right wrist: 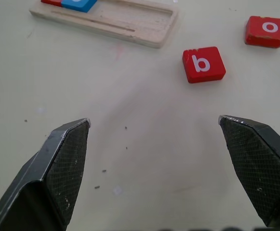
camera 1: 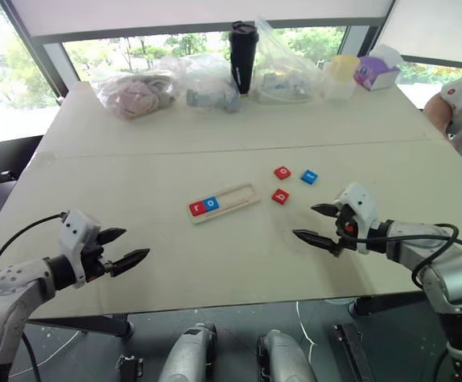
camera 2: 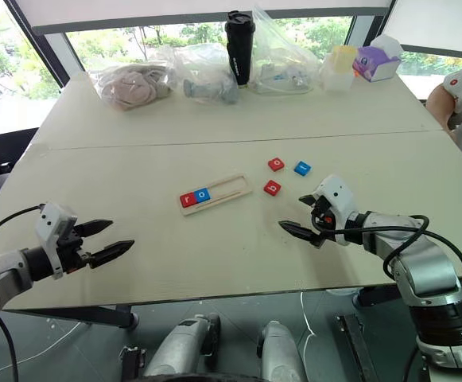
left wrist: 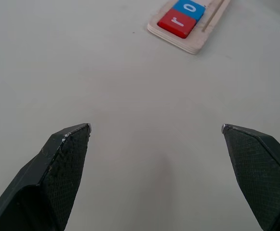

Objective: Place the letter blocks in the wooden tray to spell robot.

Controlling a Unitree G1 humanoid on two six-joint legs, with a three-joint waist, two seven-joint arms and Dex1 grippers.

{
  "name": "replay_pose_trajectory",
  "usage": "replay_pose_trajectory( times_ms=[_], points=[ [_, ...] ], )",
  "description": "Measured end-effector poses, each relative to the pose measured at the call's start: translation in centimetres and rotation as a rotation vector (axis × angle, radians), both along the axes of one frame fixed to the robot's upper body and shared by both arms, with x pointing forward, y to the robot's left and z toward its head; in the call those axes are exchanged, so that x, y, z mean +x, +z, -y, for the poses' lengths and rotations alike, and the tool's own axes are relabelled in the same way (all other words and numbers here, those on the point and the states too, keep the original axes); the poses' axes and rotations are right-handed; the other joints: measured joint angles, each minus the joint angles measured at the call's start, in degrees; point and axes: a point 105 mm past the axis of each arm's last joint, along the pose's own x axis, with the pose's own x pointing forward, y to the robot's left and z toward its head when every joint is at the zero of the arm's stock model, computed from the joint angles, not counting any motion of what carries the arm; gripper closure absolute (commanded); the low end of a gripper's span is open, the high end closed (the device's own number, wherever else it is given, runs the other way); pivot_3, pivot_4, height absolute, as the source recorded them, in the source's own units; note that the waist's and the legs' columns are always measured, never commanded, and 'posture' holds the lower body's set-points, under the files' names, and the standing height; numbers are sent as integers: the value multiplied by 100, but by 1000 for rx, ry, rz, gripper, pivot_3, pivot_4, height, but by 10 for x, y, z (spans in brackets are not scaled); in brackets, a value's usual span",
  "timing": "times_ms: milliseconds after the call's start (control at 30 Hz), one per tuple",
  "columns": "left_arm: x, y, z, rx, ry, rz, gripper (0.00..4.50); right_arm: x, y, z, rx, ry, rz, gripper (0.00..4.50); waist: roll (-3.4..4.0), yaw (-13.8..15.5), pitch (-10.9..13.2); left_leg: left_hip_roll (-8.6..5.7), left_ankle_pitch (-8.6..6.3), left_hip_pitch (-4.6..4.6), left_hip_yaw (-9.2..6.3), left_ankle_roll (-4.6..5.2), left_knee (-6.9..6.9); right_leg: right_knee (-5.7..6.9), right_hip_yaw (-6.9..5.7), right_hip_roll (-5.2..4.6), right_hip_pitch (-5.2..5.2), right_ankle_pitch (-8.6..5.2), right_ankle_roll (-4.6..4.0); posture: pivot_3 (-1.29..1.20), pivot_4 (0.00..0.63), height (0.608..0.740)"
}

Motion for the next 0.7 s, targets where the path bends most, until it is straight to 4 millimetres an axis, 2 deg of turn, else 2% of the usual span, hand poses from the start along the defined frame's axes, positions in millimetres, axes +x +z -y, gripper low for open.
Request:
replay_pose_trajectory(
  times_ms=[433, 600, 700],
  points=[
    [1, 1, -10, 70, -3, 2, 0, -2, -1, -2, 6, -9, 3, 65, 0, -2, 0, 0, -5, 8, 1, -7, 12, -1, 1, 0, -1, 4, 2, 0, 150, 740],
    [8, 1, -21, 190, 80, 46, 0, -2, -1, -2, 5, -11, 4, 65, 0, -1, 0, 1, -5, 8, 2, -7, 11, -1, 1, 0, 6, 5, 4, 0, 150, 740],
    [13, 7, -19, 180, 82, 55, 0, 0, 1, -2, 3, -14, 14, 65, 0, 9, 0, 1, -5, 9, 2, -7, 13, 0, 1, 0, 2, 6, 5, 0, 150, 740]
  ],
)
